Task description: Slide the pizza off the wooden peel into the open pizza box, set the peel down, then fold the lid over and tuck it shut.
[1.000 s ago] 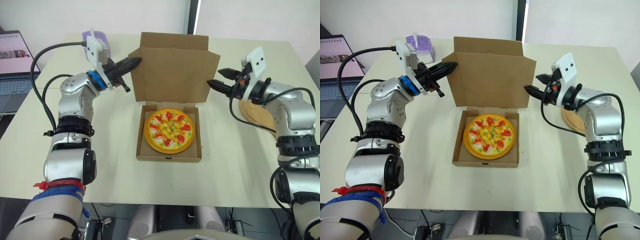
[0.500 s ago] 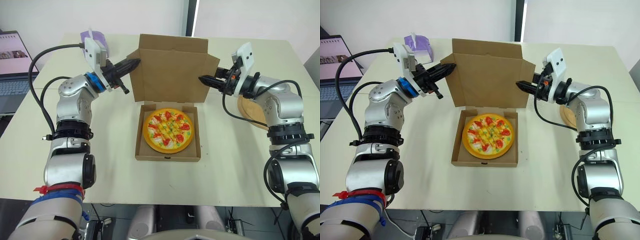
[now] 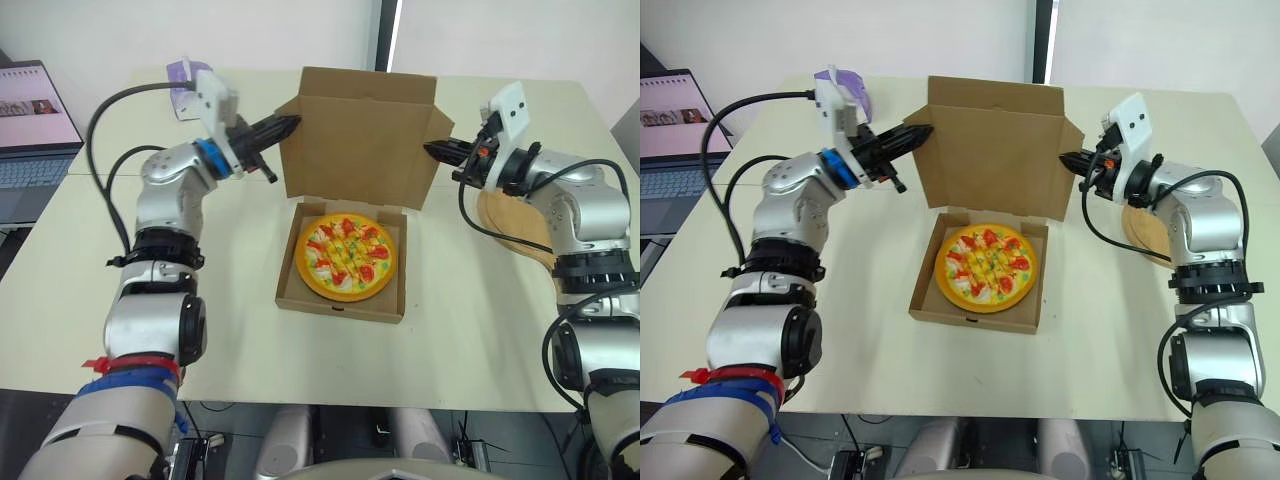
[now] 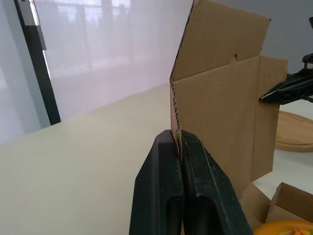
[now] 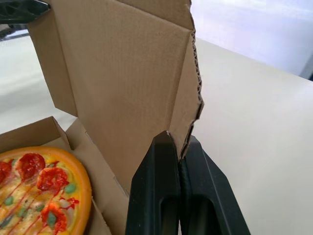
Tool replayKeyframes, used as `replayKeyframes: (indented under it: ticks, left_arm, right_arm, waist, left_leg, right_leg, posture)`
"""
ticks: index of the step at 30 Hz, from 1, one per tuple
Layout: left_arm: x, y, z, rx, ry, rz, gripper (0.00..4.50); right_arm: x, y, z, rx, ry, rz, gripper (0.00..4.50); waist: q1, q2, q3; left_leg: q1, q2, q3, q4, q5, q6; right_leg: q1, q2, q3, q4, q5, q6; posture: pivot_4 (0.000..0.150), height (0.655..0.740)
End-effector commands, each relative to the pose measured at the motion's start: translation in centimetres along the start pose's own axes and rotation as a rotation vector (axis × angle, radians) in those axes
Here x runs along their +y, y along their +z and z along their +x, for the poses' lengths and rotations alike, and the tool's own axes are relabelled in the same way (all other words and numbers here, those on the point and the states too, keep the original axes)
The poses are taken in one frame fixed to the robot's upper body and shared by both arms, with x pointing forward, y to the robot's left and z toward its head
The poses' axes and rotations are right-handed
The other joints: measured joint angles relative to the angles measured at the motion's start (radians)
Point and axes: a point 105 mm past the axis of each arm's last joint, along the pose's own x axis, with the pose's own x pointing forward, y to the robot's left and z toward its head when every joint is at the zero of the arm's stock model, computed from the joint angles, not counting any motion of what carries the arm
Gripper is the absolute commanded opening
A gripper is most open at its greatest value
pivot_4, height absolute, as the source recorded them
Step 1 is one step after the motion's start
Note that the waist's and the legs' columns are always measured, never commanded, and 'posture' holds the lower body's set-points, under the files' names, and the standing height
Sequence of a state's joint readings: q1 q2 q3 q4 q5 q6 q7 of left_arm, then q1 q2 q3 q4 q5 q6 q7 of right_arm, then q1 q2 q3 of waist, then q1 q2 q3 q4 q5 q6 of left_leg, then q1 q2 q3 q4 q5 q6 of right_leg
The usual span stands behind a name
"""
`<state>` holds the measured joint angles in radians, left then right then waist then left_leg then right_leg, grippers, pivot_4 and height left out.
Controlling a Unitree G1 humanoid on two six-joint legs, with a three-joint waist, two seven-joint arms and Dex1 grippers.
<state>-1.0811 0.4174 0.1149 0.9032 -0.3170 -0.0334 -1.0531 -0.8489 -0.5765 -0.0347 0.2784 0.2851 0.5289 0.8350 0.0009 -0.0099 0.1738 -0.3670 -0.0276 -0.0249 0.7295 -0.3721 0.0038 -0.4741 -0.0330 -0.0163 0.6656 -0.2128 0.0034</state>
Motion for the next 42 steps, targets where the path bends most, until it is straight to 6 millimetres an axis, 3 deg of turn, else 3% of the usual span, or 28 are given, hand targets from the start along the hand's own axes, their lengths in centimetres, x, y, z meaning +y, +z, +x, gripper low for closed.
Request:
replayKeyframes:
  ticks: [1, 4, 11, 18, 21, 25, 33, 37, 40, 42]
  left_arm:
    - [-0.1, 1.7, 2.0, -0.02, -0.001, 0.045, 0.0]
    - [-0.7, 2.2, 2.7, -0.03, -0.021, 0.043, 0.0]
    - [-1.3, 2.8, 1.9, -0.091, -0.004, 0.006, 0.0]
    - [-2.2, 2.1, 0.7, -0.093, -0.004, 0.006, 0.0]
    - [-2.2, 2.0, 0.7, -0.088, -0.002, -0.002, 0.0]
    - [-1.9, 1.9, 0.7, -0.087, 0.012, -0.01, 0.0]
    - [-1.6, 2.0, 0.9, -0.086, 0.021, -0.011, 0.0]
    - [-1.7, 2.1, 1.0, -0.089, 0.017, -0.009, 0.0]
    - [-1.8, 2.5, 1.0, -0.096, 0.018, -0.012, 0.0]
    - [-2.0, 2.7, 0.9, -0.102, 0.017, -0.015, 0.0]
  right_arm:
    - [-1.4, 1.6, -1.8, -0.01, -0.104, -0.101, 0.05]
    - [-0.9, 1.6, -2.3, -0.015, -0.124, -0.114, 0.05]
    - [0.8, 1.5, -3.1, -0.034, -0.139, -0.071, 0.05]
    - [0.1, 2.3, -3.8, -0.119, -0.194, -0.01, 0.05]
    - [0.1, 2.7, -3.9, -0.141, -0.184, 0.005, 0.64]
    - [-0.2, 3.5, -3.9, -0.184, -0.187, 0.036, 2.01]
    - [0.0, 3.3, -3.8, -0.173, -0.168, 0.043, 2.01]
    - [0.0, 3.2, -3.8, -0.163, -0.18, 0.029, 1.15]
    - [0.2, 3.2, -3.9, -0.159, -0.179, 0.018, 0.04]
    - [0.4, 3.3, -3.9, -0.16, -0.183, 0.007, 0.02]
  waist:
    - [-0.001, 0.0, 0.0]
    - [-0.003, 0.0, 0.0]
    - [-0.009, 0.0, 0.0]
    - [-0.005, 0.0, 0.0]
    - [-0.002, 0.0, 0.0]
    - [-0.003, 0.0, 0.0]
    - [-0.004, 0.0, 0.0]
    - [-0.004, 0.0, 0.0]
    - [-0.004, 0.0, 0.0]
    - [-0.004, 0.0, 0.0]
  left_leg:
    - [0.0, 0.0, 0.0, 0.0, 0.0, 0.0]
    - [0.0, 0.0, 0.0, 0.0, 0.0, 0.001]
    - [0.0, 0.001, 0.002, 0.0, 0.0, 0.001]
    - [0.0, 0.0, 0.001, 0.001, 0.0, 0.001]
    - [0.0, 0.0, 0.001, 0.002, 0.0, 0.001]
    - [0.0, 0.0, 0.001, 0.002, -0.001, 0.001]
    - [0.0, 0.0, 0.002, 0.002, 0.0, 0.001]
    - [0.0, 0.0, 0.002, 0.002, 0.0, 0.001]
    - [0.0, 0.0, 0.002, 0.002, 0.0, 0.001]
    - [0.0, 0.0, 0.002, 0.002, 0.0, 0.001]
  right_leg:
    - [0.0, 0.0, 0.0, 0.0, 0.0, 0.0]
    - [0.0, 0.0, 0.0, 0.0, 0.0, 0.0]
    - [-0.001, 0.0, 0.002, 0.002, 0.0, 0.0]
    - [-0.001, 0.0, 0.002, 0.002, 0.0, 0.0]
    - [-0.001, 0.0, 0.002, 0.002, 0.0, 0.0]
    - [0.0, 0.0, 0.002, 0.002, 0.0, 0.0]
    - [0.0, 0.0, 0.002, 0.002, 0.0, 0.0]
    - [0.0, 0.0, 0.002, 0.002, 0.0, 0.0]
    - [0.0, 0.0, 0.002, 0.002, 0.0, 0.0]
    - [0.0, 0.0, 0.002, 0.002, 0.0, 0.0]
  posture:
    - [0.15, 0.7251]
    - [0.15, 0.7251]
    - [0.15, 0.7251]
    - [0.15, 0.7251]
    - [0.15, 0.7251]
    - [0.15, 0.7251]
    - [0.15, 0.7251]
    - [0.15, 0.7251]
    - [0.15, 0.7251]
    - [0.15, 0.7251]
